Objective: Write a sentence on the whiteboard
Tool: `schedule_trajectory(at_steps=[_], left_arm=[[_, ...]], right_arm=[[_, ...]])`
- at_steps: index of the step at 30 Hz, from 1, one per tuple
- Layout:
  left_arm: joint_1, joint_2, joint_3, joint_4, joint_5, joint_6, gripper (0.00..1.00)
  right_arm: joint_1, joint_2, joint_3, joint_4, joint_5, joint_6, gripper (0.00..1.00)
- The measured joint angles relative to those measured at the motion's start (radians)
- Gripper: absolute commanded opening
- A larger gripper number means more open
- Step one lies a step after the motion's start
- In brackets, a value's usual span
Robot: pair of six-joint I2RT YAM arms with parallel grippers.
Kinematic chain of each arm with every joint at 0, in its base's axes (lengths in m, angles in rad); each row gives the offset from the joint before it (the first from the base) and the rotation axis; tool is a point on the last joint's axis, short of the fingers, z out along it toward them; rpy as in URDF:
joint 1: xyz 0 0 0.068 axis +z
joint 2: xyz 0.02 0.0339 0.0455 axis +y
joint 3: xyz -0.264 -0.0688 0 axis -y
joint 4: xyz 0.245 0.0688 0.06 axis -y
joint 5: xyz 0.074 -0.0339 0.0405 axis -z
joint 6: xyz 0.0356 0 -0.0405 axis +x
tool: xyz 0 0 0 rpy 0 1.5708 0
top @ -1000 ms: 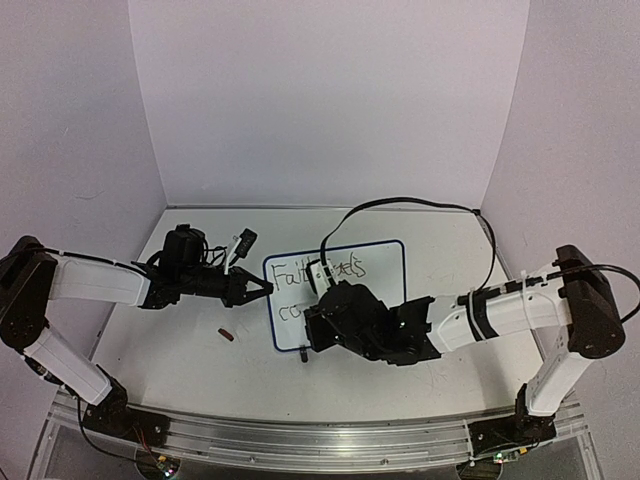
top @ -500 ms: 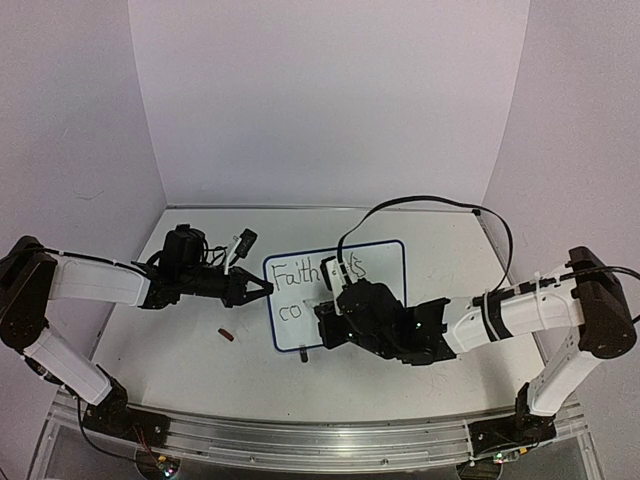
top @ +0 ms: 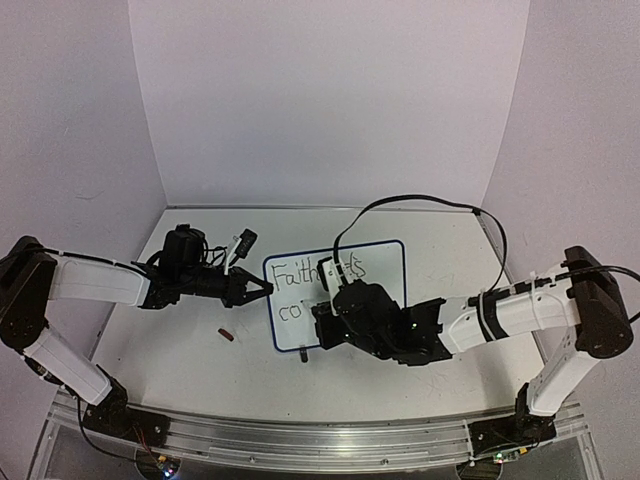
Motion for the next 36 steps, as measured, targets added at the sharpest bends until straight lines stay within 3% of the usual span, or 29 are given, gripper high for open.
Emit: schedule_trajectory(at_steps=[36], left_arm=[[0.0,0.0,0.0,-0.004,0.0,0.002,0.0]], right_arm=[[0.011,0.009,0.0,-0.047,-0.018,0.065,0.0]])
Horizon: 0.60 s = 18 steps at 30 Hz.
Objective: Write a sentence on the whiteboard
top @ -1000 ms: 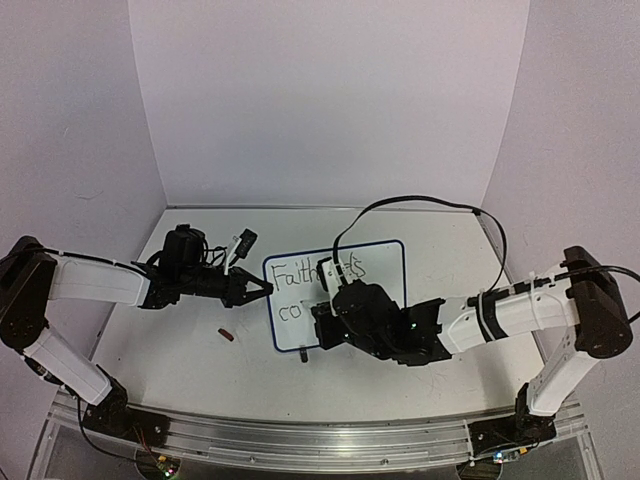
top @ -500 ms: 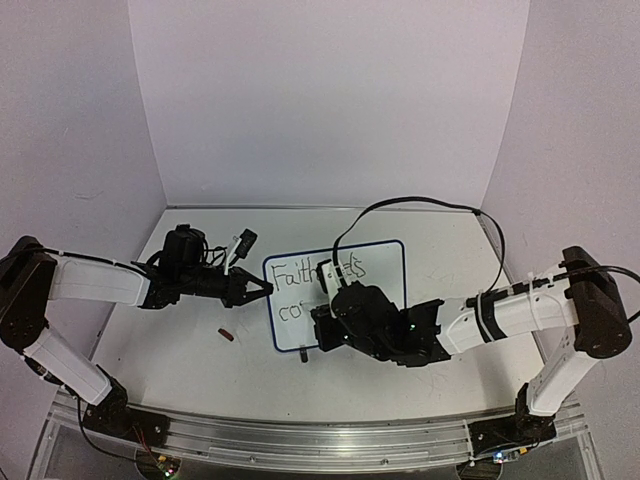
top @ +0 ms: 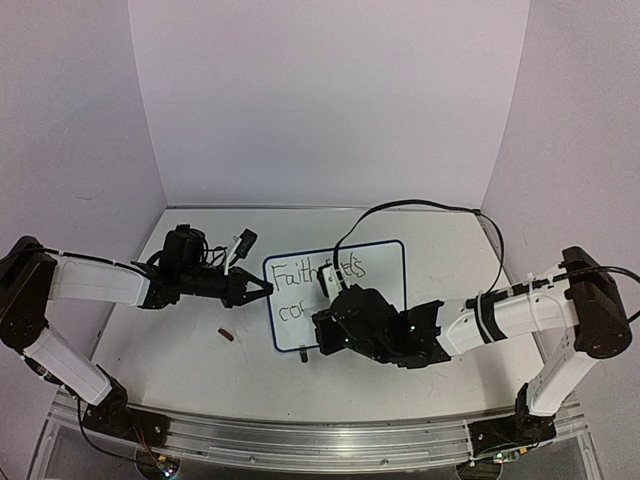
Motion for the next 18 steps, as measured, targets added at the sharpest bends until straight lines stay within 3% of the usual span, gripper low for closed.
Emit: schedule_trajectory(at_steps=[18], left_arm=[[0.0,0.0,0.0,0.0,0.0,0.001,0.0]], right_arm=[[0.002,0.008,-0.005,-0.016,-0.02,0.014,0.0]])
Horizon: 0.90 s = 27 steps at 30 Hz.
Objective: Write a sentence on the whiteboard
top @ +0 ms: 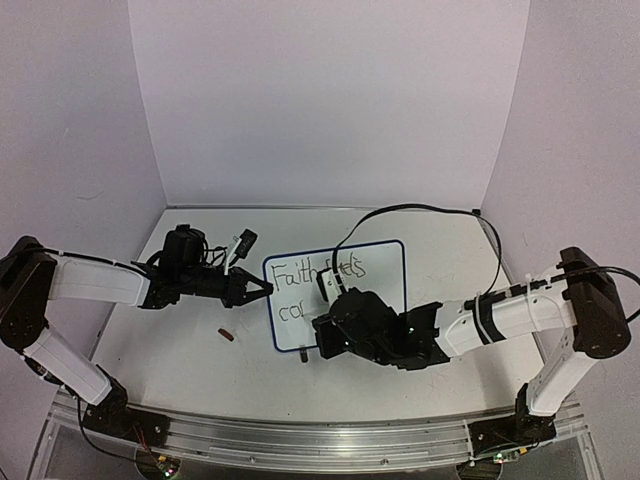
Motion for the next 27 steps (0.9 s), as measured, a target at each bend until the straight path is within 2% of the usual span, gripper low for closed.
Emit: schedule_trajectory(at_steps=[27], left_arm=[[0.0,0.0,0.0,0.0,-0.001,0.0,0.0]], right_arm=[[0.008,-0.01,0.0,-0.029,0.069,-0.009,0.0]])
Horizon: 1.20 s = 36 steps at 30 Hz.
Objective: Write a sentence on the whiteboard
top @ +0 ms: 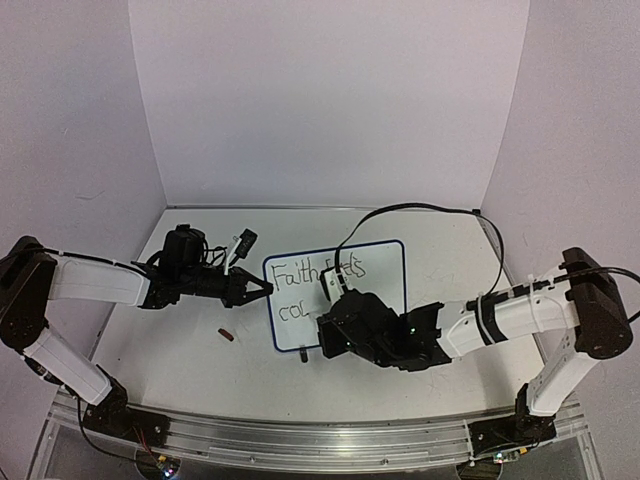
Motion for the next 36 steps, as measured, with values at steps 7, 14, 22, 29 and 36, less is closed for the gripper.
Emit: schedule_trajectory(at_steps=[7,14,22,29,36], left_arm=[[0.0,0.0,0.0,0.0,-0.002,0.0,0.0],[0.0,0.0,0.0,0.0,-0.006,0.0,0.0],[0.0,0.0,0.0,0.0,-0.008,0.0,0.0],[0.0,0.0,0.0,0.0,-0.008,0.0,0.0],[0.0,0.0,0.0,0.0,-0.008,0.0,0.0]], right_arm=[[-0.005,-0.005,0.004,-0.002,0.004,-0.022,0.0],[-0.01,-0.005,0.013,-0.002,0.004,-0.039,0.0],[-0.015,-0.005,0.021,0.001,0.005,-0.046,0.0],[-0.016,-0.006,0.021,0.002,0.006,-0.046,0.0],[-0.016,-0.007,0.021,0.003,0.006,-0.05,0.0]])
